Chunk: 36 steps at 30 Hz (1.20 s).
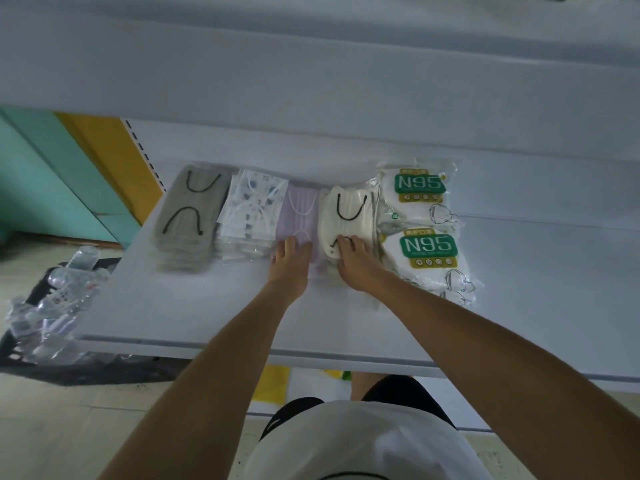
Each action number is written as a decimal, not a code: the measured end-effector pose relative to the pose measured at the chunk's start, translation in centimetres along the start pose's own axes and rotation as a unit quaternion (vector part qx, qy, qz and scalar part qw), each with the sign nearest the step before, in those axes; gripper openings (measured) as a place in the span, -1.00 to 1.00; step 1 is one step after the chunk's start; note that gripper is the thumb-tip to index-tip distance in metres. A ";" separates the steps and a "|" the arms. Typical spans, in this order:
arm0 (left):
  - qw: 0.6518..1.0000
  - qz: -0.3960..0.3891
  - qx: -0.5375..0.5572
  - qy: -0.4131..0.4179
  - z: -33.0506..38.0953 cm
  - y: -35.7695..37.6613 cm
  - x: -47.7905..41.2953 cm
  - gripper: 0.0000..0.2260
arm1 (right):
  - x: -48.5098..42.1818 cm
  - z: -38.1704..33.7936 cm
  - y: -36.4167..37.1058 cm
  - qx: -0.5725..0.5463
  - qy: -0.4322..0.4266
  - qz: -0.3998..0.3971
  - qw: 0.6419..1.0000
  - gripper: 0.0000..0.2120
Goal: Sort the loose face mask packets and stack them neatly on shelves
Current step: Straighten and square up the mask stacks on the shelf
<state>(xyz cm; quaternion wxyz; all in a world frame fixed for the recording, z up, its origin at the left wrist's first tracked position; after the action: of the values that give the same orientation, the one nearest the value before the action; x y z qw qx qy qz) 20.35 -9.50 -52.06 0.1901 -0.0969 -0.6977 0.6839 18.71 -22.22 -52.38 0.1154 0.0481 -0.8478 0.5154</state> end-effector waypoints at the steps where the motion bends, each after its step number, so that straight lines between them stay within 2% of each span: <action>1: 1.000 0.002 -0.011 -0.006 0.1 0.0 0.1 -0.47 | -0.1 0.1 0.1 -0.004 0.013 0.008 1.000 -0.49; 3: 1.000 0.002 -0.024 -0.020 0.3 0.2 0.2 -0.45 | -0.2 0.0 0.6 -0.023 0.049 0.008 0.999 -0.47; 6: 0.998 0.006 -0.040 -0.042 0.4 0.3 0.4 -0.44 | 0.6 0.3 2.3 -0.052 0.090 -0.032 0.994 -0.41; 13: 0.996 -0.013 -0.042 -0.082 0.5 0.6 0.7 -0.47 | 0.5 0.7 0.6 0.001 0.075 0.006 0.997 -0.36; 14: 0.996 -0.016 -0.038 -0.084 0.5 0.7 0.7 -0.46 | 0.5 0.4 0.5 0.006 0.075 0.005 0.997 -0.31; 16: 0.996 -0.019 -0.025 -0.087 0.7 0.6 0.8 -0.43 | 0.6 -0.2 0.6 0.005 0.069 -0.013 0.998 -0.09; 18: 0.997 -0.012 -0.015 -0.080 1.0 0.3 0.9 -0.38 | 0.5 -0.5 0.4 -0.040 0.075 -0.029 0.996 0.11; 20: 0.998 0.007 -0.017 -0.052 1.5 -0.2 0.9 -0.40 | 0.1 0.1 -0.5 -0.107 0.116 -0.034 0.987 0.15; 23: 0.999 0.009 -0.031 0.009 2.3 -0.3 1.4 -0.44 | -0.5 1.4 -1.7 -0.206 0.182 -0.047 0.960 0.10; 26: 0.999 -0.009 -0.023 0.036 2.3 -0.2 1.9 -0.39 | -1.0 1.3 -2.1 -0.228 0.186 -0.037 0.955 -0.02; 30: 0.993 -0.042 -0.078 0.081 2.6 0.2 2.0 -0.36 | 0.4 0.7 -1.4 -0.202 0.137 -0.005 0.970 -0.19; 36: 0.986 -0.043 -0.147 0.070 4.5 0.4 -0.6 -0.50 | 3.2 1.1 -3.4 -0.199 0.010 0.085 0.976 -0.42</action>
<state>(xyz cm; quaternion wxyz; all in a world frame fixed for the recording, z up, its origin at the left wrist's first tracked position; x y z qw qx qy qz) 19.09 -13.84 -52.47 0.2517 -0.1412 -0.7793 0.5562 16.16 -24.68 -49.14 0.0867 -0.0530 -0.9331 0.3449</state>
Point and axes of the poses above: each hand's wrist, its own x-axis away from the middle knuckle, its own y-axis out of the palm, z = x × y, the point moved 6 cm from there along -x, towards the middle knuckle, and after that the axes turned 15 degrees about -x, right-handed, at the moved point
